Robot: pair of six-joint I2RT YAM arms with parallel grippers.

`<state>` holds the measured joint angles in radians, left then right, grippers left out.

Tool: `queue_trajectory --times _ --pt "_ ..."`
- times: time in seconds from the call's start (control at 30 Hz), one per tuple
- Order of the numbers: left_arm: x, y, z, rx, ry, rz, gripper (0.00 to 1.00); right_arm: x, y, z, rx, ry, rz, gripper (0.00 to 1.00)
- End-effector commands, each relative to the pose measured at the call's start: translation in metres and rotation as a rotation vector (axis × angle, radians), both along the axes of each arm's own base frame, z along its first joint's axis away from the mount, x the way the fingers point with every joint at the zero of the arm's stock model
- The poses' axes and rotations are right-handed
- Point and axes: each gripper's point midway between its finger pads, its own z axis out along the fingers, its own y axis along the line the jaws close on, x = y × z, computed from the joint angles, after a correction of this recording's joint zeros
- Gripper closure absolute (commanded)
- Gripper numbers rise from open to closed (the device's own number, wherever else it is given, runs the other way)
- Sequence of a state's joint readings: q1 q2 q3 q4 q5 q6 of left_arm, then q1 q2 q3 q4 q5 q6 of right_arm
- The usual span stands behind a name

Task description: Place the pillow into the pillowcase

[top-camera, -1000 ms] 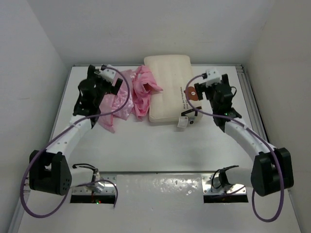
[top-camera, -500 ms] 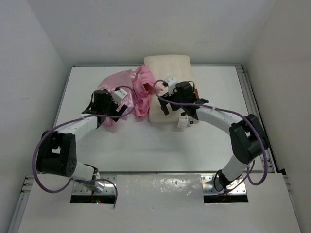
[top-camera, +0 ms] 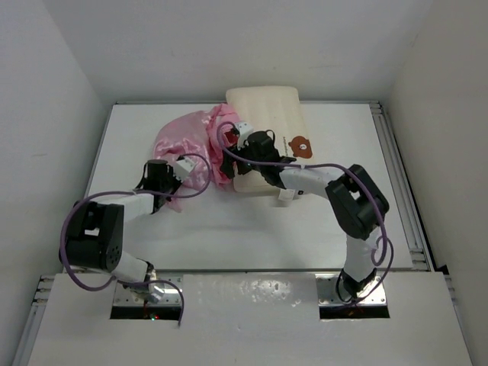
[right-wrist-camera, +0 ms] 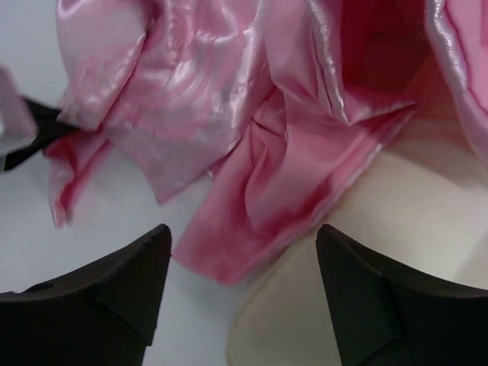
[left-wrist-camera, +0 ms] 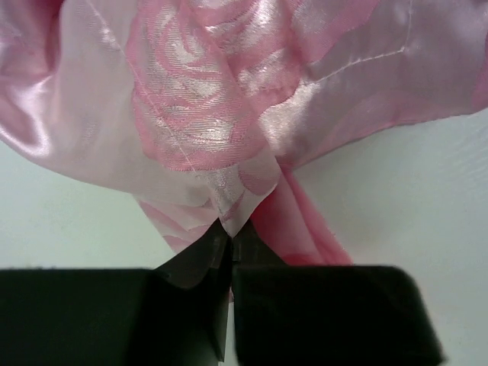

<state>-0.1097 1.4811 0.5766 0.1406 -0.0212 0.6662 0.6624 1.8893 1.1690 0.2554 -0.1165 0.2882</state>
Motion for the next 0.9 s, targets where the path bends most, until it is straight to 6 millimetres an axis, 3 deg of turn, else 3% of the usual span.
queue_trajectory --times 0.0,0.03,0.07,0.1,0.17,0.2,0.23,0.33,0.5,0.57,0.6,0.63,0.67,0.7,0.77,0.87 --pt "0.016 0.010 0.040 -0.013 -0.153 0.053 1.00 0.031 0.027 0.028 0.214 0.044 -0.095 0.27" --pt "0.016 0.013 0.049 -0.028 -0.167 0.084 1.00 0.033 0.030 0.016 0.211 0.071 -0.100 0.29" --pt "0.016 0.023 0.055 -0.028 -0.173 0.128 1.00 0.037 0.034 0.020 0.230 0.077 -0.104 0.31" --pt "0.023 0.026 0.072 -0.054 -0.205 0.166 1.00 0.036 0.037 0.016 0.242 0.107 -0.114 0.33" --pt "0.020 0.035 0.085 -0.059 -0.185 0.206 1.00 0.033 0.041 0.006 0.237 0.159 -0.125 0.34" --pt "0.022 0.036 0.094 -0.065 -0.193 0.216 1.00 0.032 0.040 0.001 0.231 0.177 -0.140 0.31" --pt "0.021 0.034 0.107 -0.072 -0.185 0.213 1.00 0.028 0.039 -0.007 0.210 0.197 -0.158 0.21" --pt "0.019 0.032 0.129 -0.098 -0.199 0.223 1.00 0.030 0.031 -0.025 0.161 0.197 -0.197 0.16" --pt "0.016 0.034 0.156 -0.149 -0.210 0.291 1.00 0.030 0.039 -0.054 0.148 0.291 -0.182 0.21" --pt "0.025 0.034 0.184 -0.175 -0.265 0.315 1.00 0.029 0.045 -0.061 0.150 0.319 -0.155 0.23" --pt "0.026 0.035 0.192 -0.181 -0.276 0.321 1.00 0.027 0.048 -0.061 0.156 0.323 -0.134 0.26" --pt "0.031 0.035 0.212 -0.190 -0.314 0.324 1.00 0.027 0.050 -0.060 0.163 0.319 -0.121 0.35" --pt "0.033 0.035 0.219 -0.201 -0.323 0.332 1.00 0.024 0.055 -0.060 0.166 0.309 -0.090 0.41" --pt "0.036 0.036 0.236 -0.204 -0.356 0.340 1.00 0.023 0.056 -0.061 0.167 0.307 -0.078 0.56" --pt "0.040 0.040 0.256 -0.212 -0.385 0.370 1.00 0.021 0.057 -0.062 0.172 0.312 -0.061 0.69" --pt "0.039 0.057 0.279 -0.179 -0.439 0.467 1.00 0.022 0.043 -0.057 0.188 0.322 -0.086 0.92"
